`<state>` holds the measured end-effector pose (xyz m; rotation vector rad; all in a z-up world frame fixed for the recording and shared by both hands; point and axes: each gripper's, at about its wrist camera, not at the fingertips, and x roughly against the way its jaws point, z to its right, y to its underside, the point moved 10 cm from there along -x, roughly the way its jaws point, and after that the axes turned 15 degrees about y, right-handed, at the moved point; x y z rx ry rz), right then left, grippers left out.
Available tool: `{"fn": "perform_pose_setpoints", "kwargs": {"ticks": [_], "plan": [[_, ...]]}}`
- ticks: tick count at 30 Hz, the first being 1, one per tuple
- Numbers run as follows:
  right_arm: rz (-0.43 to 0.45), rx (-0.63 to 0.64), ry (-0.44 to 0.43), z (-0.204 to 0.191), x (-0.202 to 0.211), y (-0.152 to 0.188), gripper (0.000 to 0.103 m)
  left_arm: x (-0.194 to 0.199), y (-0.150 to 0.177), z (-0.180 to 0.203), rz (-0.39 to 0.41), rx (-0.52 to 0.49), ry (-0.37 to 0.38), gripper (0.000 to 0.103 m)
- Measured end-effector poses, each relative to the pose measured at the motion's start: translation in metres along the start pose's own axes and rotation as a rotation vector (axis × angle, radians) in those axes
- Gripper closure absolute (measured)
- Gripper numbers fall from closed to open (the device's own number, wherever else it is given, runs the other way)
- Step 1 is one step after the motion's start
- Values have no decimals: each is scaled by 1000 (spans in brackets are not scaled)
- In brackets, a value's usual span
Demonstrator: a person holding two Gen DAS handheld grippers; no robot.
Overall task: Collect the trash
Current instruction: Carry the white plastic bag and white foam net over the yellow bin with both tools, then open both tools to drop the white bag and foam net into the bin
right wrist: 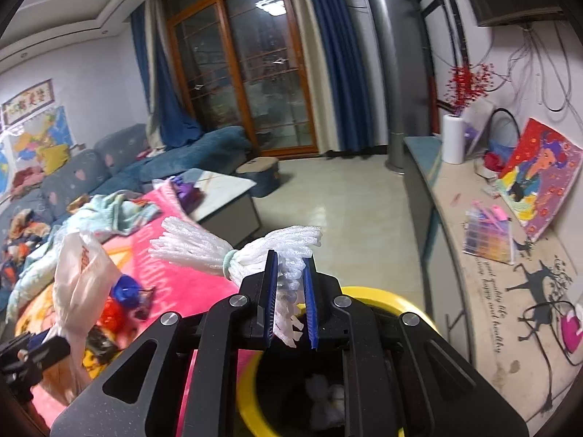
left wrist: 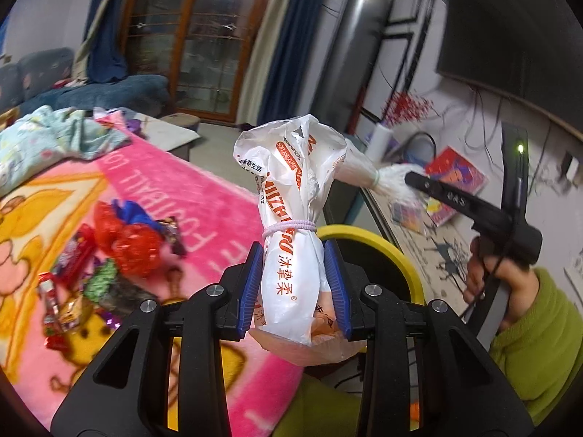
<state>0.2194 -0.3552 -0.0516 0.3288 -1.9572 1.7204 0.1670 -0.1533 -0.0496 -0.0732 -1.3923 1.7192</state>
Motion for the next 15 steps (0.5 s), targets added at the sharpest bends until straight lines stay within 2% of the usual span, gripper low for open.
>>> {"fn": "perform_pose_setpoints", "kwargs": {"ticks": [15], "plan": [[-65, -78, 84, 63, -31, 13, 89, -79, 23, 40, -181, -127, 58, 75]]}}
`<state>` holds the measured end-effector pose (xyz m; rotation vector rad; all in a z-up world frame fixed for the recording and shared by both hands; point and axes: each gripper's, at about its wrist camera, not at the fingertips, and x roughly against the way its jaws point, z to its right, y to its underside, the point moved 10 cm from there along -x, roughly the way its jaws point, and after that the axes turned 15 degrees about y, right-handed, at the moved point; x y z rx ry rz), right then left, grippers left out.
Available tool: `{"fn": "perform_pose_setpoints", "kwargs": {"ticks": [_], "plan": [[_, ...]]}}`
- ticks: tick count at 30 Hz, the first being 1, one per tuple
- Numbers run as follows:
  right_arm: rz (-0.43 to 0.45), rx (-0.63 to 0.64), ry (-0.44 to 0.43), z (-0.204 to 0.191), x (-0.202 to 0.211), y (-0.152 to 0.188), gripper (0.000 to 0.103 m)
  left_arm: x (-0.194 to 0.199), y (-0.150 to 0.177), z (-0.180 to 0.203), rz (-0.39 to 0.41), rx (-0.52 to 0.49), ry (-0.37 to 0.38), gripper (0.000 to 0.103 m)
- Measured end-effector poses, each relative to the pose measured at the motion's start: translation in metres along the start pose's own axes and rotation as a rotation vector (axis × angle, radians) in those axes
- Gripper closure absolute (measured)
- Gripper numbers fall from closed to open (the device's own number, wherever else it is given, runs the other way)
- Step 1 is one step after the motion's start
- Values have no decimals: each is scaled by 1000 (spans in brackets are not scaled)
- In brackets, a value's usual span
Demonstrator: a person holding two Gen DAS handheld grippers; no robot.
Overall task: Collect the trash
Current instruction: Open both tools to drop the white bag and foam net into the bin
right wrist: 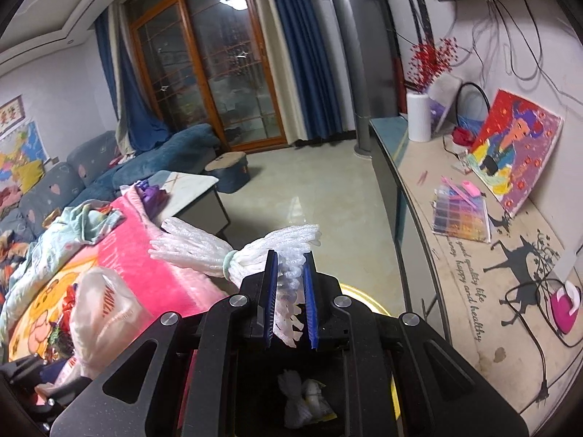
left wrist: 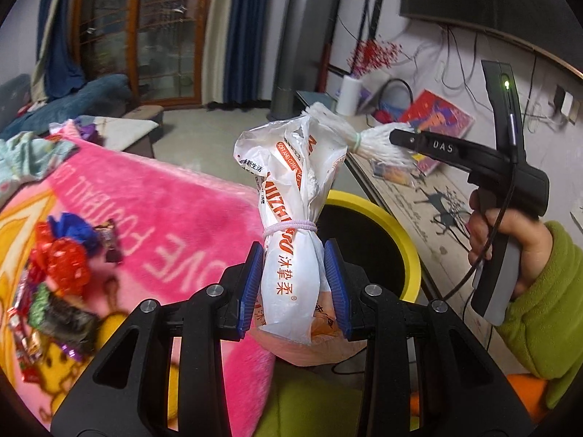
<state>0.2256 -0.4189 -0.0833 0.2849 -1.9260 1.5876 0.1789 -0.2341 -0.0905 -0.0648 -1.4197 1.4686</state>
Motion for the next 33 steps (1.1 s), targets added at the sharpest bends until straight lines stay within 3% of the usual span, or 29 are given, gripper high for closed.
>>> {"fn": "perform_pose_setpoints", "kwargs": {"ticks": [12, 21, 29, 33], "plan": [[-90, -47, 25, 32, -30, 16, 89, -66, 14, 14, -122, -19, 56, 75], [-155, -30, -10, 25, -45, 31, 87, -100, 31, 16, -190, 15, 117, 74], [-204, -22, -37, 16, -54, 41, 82, -94, 29, 4, -152, 73, 126, 45], [-190, -16, -43, 11, -50, 37, 73, -77, 20, -9, -98, 130, 106, 28]]}}
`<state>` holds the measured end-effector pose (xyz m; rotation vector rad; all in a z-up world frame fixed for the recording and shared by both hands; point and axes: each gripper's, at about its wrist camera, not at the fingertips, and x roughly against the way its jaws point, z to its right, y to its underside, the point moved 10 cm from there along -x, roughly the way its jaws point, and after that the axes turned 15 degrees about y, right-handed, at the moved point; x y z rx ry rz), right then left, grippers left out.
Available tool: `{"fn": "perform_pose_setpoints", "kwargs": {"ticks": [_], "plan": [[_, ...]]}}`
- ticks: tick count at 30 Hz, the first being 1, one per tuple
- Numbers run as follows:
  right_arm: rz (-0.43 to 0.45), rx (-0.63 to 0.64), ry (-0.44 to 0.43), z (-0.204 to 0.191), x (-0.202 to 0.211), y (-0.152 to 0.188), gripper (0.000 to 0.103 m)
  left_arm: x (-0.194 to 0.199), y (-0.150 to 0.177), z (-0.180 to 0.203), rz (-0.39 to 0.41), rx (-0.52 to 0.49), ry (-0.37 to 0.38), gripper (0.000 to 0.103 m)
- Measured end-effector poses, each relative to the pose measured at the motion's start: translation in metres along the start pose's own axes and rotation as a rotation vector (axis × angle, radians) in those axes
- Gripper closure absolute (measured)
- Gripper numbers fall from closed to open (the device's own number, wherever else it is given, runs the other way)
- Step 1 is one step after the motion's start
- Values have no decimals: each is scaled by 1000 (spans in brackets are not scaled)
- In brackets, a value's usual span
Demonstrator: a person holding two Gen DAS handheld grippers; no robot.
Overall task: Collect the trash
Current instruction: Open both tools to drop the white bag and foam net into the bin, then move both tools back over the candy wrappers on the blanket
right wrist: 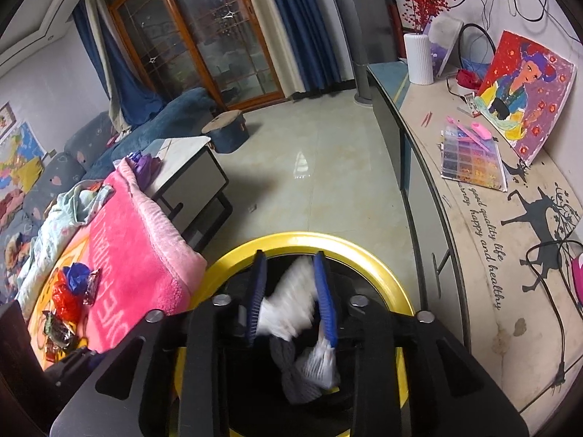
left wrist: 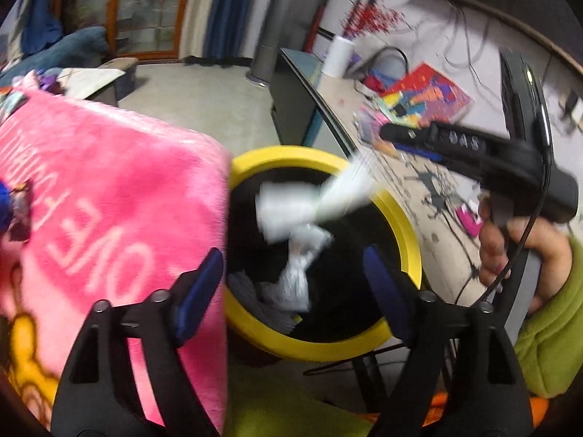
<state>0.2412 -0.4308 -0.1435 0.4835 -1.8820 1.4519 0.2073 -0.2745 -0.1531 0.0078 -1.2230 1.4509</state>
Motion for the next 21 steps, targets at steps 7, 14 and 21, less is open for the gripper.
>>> {"fn": "perform_pose_setpoints", "kwargs": {"ticks": [7, 14, 21], "plan": [[55, 12, -36, -21, 23, -6, 63, 52, -18, -15, 135, 25, -90, 13], [128, 48, -107, -59, 58, -9, 51, 111, -32, -32, 272, 12, -224, 11], [207, 119, -163, -96, 93, -7, 42, 159, -35, -53, 363, 39, -294, 11]]}}
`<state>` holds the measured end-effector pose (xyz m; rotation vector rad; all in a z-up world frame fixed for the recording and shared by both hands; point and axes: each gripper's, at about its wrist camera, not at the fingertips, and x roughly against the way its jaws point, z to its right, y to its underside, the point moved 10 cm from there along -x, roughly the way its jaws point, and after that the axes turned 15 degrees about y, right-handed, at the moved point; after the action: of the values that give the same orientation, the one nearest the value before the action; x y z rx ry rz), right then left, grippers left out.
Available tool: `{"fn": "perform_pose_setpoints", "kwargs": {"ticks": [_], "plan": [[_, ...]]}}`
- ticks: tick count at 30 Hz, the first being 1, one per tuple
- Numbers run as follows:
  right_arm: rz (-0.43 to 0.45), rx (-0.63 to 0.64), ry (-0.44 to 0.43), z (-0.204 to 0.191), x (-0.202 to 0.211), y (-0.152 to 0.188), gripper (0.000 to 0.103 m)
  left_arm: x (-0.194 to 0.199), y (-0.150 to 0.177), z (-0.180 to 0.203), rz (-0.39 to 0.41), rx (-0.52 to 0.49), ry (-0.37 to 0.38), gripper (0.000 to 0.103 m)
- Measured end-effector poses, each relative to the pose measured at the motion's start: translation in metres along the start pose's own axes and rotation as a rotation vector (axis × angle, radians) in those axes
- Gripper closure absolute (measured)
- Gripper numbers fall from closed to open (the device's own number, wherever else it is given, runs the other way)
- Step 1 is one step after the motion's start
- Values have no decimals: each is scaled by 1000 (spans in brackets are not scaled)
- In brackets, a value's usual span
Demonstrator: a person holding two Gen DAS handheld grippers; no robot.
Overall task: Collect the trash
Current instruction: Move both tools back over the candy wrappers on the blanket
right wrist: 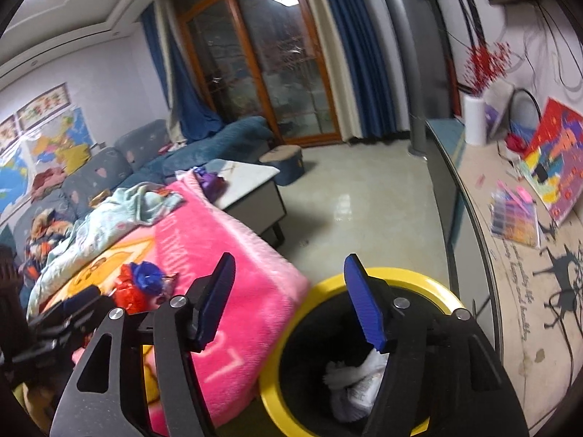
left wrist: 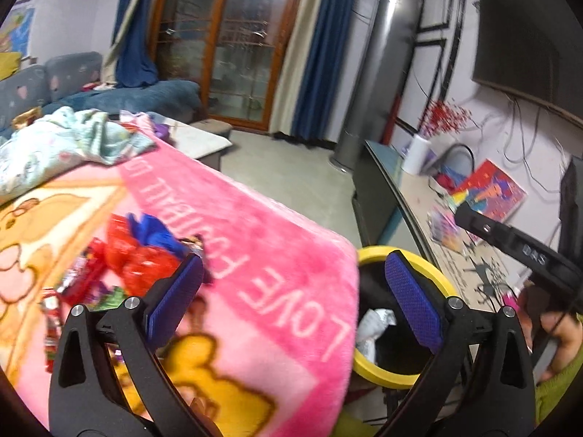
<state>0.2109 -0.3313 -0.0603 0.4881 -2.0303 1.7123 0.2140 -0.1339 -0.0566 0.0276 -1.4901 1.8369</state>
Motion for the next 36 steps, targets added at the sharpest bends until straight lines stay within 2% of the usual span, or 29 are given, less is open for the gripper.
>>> {"fn": "perform_pose_setpoints", "kwargs": {"ticks": [10, 19, 27, 31, 36], "plan": [[30, 79, -77, -50, 19, 4, 39, 39, -14, -50, 76, 54, -101, 11], [31, 164, -138, -95, 29, 15, 36, 62, -18, -81, 108, 88, -163, 11], [8, 261, -207, -139, 33, 33, 33, 76, -15, -119, 104, 128, -229, 11], [-12, 307, -247, -162, 34, 47, 33, 86, -10, -148, 100, 179, -280, 11], [-45, 376, -296, -191, 33, 65, 32, 95, -1, -180, 91, 234, -306, 11]]}}
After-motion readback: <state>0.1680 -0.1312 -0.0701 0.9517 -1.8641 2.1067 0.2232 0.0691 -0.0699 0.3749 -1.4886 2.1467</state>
